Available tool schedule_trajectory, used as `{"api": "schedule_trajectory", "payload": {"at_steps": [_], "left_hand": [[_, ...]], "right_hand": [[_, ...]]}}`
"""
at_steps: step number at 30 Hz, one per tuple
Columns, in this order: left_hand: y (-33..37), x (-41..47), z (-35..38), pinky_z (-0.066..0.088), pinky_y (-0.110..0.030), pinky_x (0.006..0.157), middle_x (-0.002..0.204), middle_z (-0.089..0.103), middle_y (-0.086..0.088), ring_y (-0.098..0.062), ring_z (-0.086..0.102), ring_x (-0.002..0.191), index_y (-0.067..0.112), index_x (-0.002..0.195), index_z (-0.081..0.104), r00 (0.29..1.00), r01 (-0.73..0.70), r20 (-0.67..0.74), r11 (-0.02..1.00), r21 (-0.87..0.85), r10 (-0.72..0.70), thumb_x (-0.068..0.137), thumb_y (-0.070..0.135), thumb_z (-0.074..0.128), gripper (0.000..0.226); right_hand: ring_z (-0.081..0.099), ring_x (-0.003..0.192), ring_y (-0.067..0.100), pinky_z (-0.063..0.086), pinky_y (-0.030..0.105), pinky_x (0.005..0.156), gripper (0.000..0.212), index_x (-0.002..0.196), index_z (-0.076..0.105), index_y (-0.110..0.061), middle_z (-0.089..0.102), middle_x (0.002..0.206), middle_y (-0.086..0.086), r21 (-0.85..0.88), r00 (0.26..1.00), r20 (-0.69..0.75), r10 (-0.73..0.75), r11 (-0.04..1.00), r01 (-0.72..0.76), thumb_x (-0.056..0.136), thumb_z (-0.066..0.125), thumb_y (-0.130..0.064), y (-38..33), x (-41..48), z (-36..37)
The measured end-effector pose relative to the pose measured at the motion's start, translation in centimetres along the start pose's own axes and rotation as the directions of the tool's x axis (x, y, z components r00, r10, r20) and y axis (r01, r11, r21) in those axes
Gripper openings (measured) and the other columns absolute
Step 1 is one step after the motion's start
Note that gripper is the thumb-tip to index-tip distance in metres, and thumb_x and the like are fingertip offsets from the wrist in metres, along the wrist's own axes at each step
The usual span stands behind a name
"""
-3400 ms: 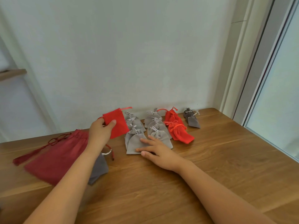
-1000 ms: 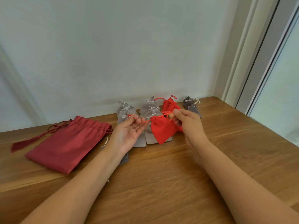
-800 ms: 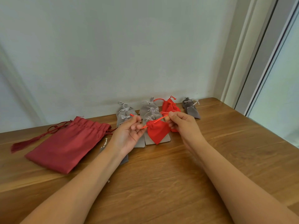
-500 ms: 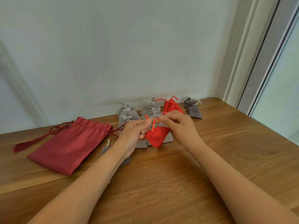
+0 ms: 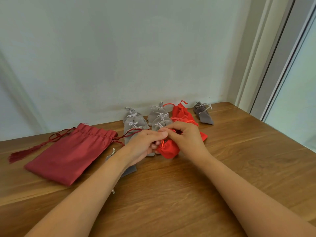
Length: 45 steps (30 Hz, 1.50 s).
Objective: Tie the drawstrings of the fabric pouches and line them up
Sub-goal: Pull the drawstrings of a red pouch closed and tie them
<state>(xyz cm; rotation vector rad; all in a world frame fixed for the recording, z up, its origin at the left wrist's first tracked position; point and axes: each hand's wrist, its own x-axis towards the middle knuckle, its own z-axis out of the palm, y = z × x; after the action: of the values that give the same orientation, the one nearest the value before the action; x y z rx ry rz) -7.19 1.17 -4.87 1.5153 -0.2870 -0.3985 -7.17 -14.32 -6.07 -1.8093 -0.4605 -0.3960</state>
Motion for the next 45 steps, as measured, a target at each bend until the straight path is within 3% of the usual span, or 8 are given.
{"api": "schedule_trajectory", "payload": {"at_steps": [3, 6, 22, 27, 30, 35, 39, 45], "left_hand": [[-0.1, 0.2, 0.0, 0.042, -0.018, 0.056, 0.053, 0.044, 0.006, -0.003, 0.036, 0.045, -0.001, 0.088, 0.061, 1.0, 0.002, -0.025, 0.999, -0.032, -0.003, 0.093, 0.016, 0.054, 0.019], [-0.1, 0.3, -0.2, 0.04, -0.027, 0.065, 0.055, 0.046, 0.004, -0.004, 0.038, 0.046, 0.004, 0.078, 0.061, 0.997, -0.022, -0.07, 0.996, -0.086, 0.016, 0.093, 0.017, 0.054, 0.021], [0.3, -0.1, -0.2, 0.048, -0.022, 0.071, 0.073, 0.067, 0.001, -0.007, 0.058, 0.066, 0.008, 0.095, 0.067, 0.998, -0.033, -0.056, 0.999, -0.012, 0.032, 0.098, 0.021, 0.046, 0.025], [-0.1, -0.2, 0.1, 0.04, -0.024, 0.076, 0.083, 0.071, 0.003, -0.007, 0.059, 0.079, 0.014, 0.09, 0.075, 0.999, -0.029, -0.039, 1.0, 0.001, 0.029, 0.083, 0.031, 0.056, 0.026], [0.0, -0.2, 0.0, 0.042, -0.024, 0.076, 0.087, 0.073, 0.004, -0.009, 0.055, 0.078, 0.015, 0.07, 0.076, 0.998, -0.041, -0.048, 0.999, -0.03, 0.039, 0.081, 0.026, 0.059, 0.023], [0.5, -0.2, -0.6, 0.044, -0.021, 0.068, 0.072, 0.068, 0.004, -0.007, 0.053, 0.066, 0.014, 0.081, 0.078, 0.996, 0.014, -0.076, 0.963, -0.269, -0.036, 0.078, 0.022, 0.061, 0.018], [0.5, 0.0, -0.8, 0.048, -0.018, 0.062, 0.069, 0.064, 0.003, -0.005, 0.055, 0.063, 0.015, 0.083, 0.079, 0.991, 0.024, -0.111, 0.923, -0.384, -0.072, 0.077, 0.021, 0.062, 0.02], [0.5, 0.0, -0.9, 0.045, -0.02, 0.069, 0.073, 0.07, 0.002, -0.006, 0.059, 0.068, 0.018, 0.078, 0.08, 0.987, -0.025, -0.155, 0.929, -0.369, -0.035, 0.072, 0.013, 0.065, 0.018]], "right_hand": [[0.059, 0.067, 0.003, 0.047, 0.022, 0.068, 0.015, 0.075, 0.074, -0.014, 0.068, 0.066, -0.006, 0.159, 0.995, -0.007, 0.098, 0.983, -0.095, 0.087, 0.069, -0.021, -0.2, 0.4, -0.3], [0.064, 0.077, 0.008, 0.052, 0.024, 0.078, 0.011, 0.082, 0.075, -0.01, 0.073, 0.079, 0.002, 0.258, 0.99, 0.047, 0.137, 0.955, -0.144, 0.083, 0.071, -0.02, -0.2, 0.5, -0.5], [0.061, 0.075, 0.001, 0.048, 0.024, 0.075, 0.019, 0.08, 0.072, -0.03, 0.07, 0.077, -0.011, 0.063, 0.999, 0.017, 0.048, 0.997, -0.048, 0.08, 0.076, -0.011, 0.0, 0.5, -0.8], [0.056, 0.067, -0.003, 0.043, 0.011, 0.066, 0.013, 0.082, 0.069, -0.021, 0.066, 0.075, -0.008, 0.199, 0.993, -0.085, 0.08, 0.978, -0.061, 0.087, 0.068, -0.009, -0.8, 0.8, -1.5], [0.059, 0.064, -0.001, 0.044, 0.012, 0.065, 0.011, 0.085, 0.066, -0.016, 0.068, 0.072, -0.008, 0.309, 0.995, 0.008, 0.099, 0.946, -0.097, 0.089, 0.063, -0.006, -1.3, 0.9, -1.8], [0.064, 0.067, 0.005, 0.049, 0.016, 0.066, 0.004, 0.088, 0.065, -0.011, 0.071, 0.072, -0.002, 0.448, 0.988, 0.138, 0.074, 0.885, -0.129, 0.087, 0.065, -0.006, -1.6, 0.7, -2.1], [0.069, 0.09, 0.015, 0.052, 0.023, 0.083, 0.009, 0.091, 0.067, -0.01, 0.074, 0.092, 0.009, 0.405, 0.967, 0.255, -0.006, 0.909, -0.102, 0.083, 0.068, -0.006, -1.4, 0.5, -2.2], [0.069, 0.089, 0.012, 0.052, 0.024, 0.084, 0.01, 0.087, 0.071, -0.016, 0.075, 0.09, 0.004, 0.373, 0.966, 0.257, -0.008, 0.923, -0.092, 0.079, 0.07, -0.01, -1.3, 0.4, -1.9]]}}
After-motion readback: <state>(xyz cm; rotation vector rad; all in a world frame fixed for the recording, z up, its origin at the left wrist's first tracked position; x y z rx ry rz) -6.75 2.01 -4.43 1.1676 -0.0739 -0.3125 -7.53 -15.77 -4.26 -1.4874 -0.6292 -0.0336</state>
